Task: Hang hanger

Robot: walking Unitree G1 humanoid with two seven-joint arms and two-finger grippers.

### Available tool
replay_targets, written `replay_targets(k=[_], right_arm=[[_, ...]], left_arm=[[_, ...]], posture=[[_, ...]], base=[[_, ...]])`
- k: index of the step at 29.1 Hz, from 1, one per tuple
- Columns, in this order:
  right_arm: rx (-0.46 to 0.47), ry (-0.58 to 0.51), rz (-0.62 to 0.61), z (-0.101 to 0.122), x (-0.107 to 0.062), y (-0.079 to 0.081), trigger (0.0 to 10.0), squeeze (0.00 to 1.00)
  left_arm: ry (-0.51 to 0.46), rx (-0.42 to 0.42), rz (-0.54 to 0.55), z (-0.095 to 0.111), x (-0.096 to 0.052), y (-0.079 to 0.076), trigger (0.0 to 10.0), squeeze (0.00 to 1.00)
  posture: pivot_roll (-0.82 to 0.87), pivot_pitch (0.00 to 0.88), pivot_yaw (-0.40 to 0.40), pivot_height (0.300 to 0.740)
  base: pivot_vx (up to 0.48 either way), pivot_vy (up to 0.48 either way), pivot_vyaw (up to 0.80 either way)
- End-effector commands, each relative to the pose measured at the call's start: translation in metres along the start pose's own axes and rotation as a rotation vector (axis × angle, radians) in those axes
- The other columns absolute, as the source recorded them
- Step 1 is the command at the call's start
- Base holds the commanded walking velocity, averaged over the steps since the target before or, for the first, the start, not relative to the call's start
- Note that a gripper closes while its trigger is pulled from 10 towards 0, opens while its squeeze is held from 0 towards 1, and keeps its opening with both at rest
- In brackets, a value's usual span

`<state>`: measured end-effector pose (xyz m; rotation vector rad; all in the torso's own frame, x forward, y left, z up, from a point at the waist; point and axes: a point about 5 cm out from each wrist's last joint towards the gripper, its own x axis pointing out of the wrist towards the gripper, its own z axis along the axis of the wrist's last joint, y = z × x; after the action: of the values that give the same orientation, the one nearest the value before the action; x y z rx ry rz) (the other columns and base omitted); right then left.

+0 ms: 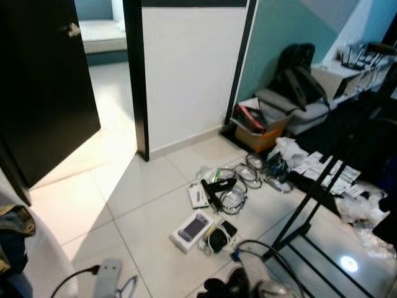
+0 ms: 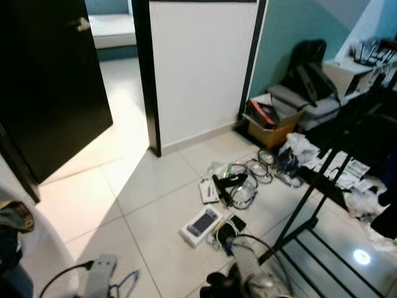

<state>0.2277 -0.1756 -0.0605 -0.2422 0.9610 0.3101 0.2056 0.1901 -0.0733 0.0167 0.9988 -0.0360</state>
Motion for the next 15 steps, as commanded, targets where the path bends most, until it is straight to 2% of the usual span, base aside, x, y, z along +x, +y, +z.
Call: replay_targets(k=[1, 5, 15], right_arm=[[-0.007, -0.025, 0.0, 0.0077, 0.0008, 0.0009, 10.0, 0.0], [-0.003, -0.04, 0.001, 0.0117, 0.0013, 0.0021, 10.0, 0.0], [0.005, -0.057, 0.004, 0.0159, 0.0014, 0.0019, 10.0, 0.0]], left_arm=[[0.047, 0.02, 0.007, -0.0135, -0.0013, 0.0021, 10.0, 0.0], [0.056, 0.042, -0.001, -0.0146, -0.0012, 0.0009, 10.0, 0.0], [0.063, 0.068, -0.015, -0.0141, -0.0008, -0.0017, 10.0, 0.0]], posture=[[0.0, 0.0, -0.068, 0.74], [-0.01, 0.0, -0.038, 0.74], [0.0, 0.0, -0.038, 0.74]], base=[[0.0, 0.0, 0.77], [0.0, 0.0, 0.77], [-0.376, 0.0, 0.77]])
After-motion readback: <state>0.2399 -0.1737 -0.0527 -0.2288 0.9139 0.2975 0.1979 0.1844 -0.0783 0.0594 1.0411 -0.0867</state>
